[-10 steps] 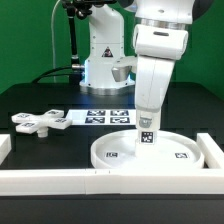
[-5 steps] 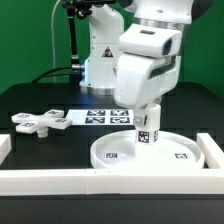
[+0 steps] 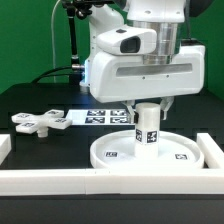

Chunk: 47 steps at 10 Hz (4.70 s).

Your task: Assemble round table

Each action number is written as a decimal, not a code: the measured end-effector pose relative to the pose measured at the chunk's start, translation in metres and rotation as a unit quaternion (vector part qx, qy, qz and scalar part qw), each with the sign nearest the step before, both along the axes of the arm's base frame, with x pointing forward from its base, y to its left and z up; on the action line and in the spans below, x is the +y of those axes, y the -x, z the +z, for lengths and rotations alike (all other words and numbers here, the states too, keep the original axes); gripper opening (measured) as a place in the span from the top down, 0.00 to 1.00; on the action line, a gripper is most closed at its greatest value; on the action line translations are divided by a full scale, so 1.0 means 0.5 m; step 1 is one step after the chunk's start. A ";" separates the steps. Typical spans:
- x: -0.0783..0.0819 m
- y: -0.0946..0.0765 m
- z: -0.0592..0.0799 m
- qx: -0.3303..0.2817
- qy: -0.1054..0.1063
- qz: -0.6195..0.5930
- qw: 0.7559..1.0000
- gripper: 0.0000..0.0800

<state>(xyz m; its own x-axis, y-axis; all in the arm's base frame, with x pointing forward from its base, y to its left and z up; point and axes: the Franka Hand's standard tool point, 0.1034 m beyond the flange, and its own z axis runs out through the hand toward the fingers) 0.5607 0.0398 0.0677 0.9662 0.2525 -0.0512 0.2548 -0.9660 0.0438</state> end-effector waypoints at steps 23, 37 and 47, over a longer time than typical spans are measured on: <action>-0.009 0.032 0.051 -0.005 -0.057 -0.247 0.967 0.19; -0.183 0.109 0.047 -0.023 -0.056 -0.034 0.998 0.19; -0.358 0.192 0.010 -0.023 -0.038 -0.002 0.999 0.19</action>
Offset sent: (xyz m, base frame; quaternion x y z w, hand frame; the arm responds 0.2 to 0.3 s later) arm 0.0000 0.0000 0.0000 0.0000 0.0000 0.1938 0.9810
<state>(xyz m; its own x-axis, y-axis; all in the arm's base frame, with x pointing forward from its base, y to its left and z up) 0.4647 -0.1390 0.0725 0.9679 0.2510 0.0129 0.2512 -0.9678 -0.0171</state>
